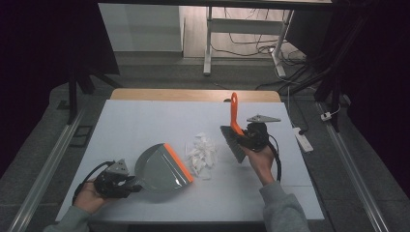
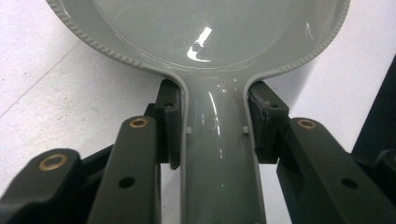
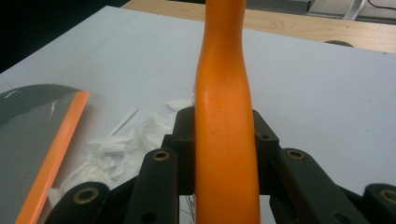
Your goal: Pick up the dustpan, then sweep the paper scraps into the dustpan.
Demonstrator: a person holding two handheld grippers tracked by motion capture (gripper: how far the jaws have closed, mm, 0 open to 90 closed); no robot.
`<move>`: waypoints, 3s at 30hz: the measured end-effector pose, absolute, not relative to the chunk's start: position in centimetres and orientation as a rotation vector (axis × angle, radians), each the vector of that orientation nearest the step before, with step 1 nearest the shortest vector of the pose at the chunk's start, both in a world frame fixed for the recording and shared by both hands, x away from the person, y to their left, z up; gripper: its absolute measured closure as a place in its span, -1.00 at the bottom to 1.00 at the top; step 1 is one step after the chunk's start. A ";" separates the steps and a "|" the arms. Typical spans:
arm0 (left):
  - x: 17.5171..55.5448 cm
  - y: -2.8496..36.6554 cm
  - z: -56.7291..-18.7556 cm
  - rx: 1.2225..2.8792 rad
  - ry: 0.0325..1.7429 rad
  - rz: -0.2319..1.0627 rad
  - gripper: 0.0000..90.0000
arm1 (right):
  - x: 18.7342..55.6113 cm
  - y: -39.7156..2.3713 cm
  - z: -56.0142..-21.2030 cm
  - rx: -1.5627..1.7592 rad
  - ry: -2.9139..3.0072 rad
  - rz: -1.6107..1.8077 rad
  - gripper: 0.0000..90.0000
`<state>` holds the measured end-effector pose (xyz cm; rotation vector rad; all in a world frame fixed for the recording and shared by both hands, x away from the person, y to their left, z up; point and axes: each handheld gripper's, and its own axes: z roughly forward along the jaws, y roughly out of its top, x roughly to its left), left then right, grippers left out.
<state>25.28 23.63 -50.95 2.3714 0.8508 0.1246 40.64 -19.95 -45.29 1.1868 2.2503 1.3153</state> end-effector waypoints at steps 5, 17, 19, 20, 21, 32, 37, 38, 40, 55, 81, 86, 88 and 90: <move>25.3 23.2 -51.2 2.384 0.838 0.108 0.37 | 41.6 -19.3 -45.7 1.203 2.257 1.292 0.56; 25.4 22.9 -51.4 2.396 0.824 0.094 0.37 | 43.0 -18.2 -46.7 1.238 2.269 1.284 0.56; 25.4 23.0 -51.4 2.391 0.823 0.092 0.37 | 43.2 -17.9 -46.7 1.235 2.271 1.278 0.56; 25.4 23.0 -51.4 2.388 0.827 0.089 0.37 | 43.3 -17.7 -46.6 1.233 2.274 1.279 0.56; 25.5 23.0 -51.4 2.387 0.827 0.087 0.37 | 43.4 -17.6 -46.5 1.227 2.274 1.276 0.57; 25.6 22.5 -51.5 2.398 0.816 0.077 0.37 | 44.8 -15.0 -46.9 1.194 2.318 1.189 0.56; 25.7 22.5 -51.6 2.404 0.813 0.069 0.37 | 45.1 -14.3 -47.4 1.178 2.341 1.149 0.56; 25.7 22.4 -51.6 2.402 0.817 0.065 0.37 | 45.2 -14.0 -47.7 1.185 2.346 1.145 0.56; 25.8 22.5 -51.6 2.402 0.820 0.061 0.37 | 45.3 -13.9 -47.9 1.185 2.350 1.138 0.56; 26.0 22.3 -51.7 2.401 0.831 0.048 0.37 | 45.2 -11.8 -48.9 1.168 2.419 1.137 0.57; 26.1 22.3 -51.7 2.398 0.836 0.041 0.37 | 41.0 -7.0 -48.0 0.993 2.550 1.319 0.57; 26.1 22.3 -51.7 2.400 0.836 0.044 0.37 | 41.2 -8.4 -46.7 0.997 2.482 1.352 0.57; 26.1 22.3 -51.7 2.400 0.837 0.044 0.37 | 41.3 -8.7 -46.5 1.004 2.469 1.360 0.57; 26.1 22.3 -51.7 2.400 0.836 0.044 0.37 | 41.7 -9.4 -46.0 1.016 2.444 1.353 0.57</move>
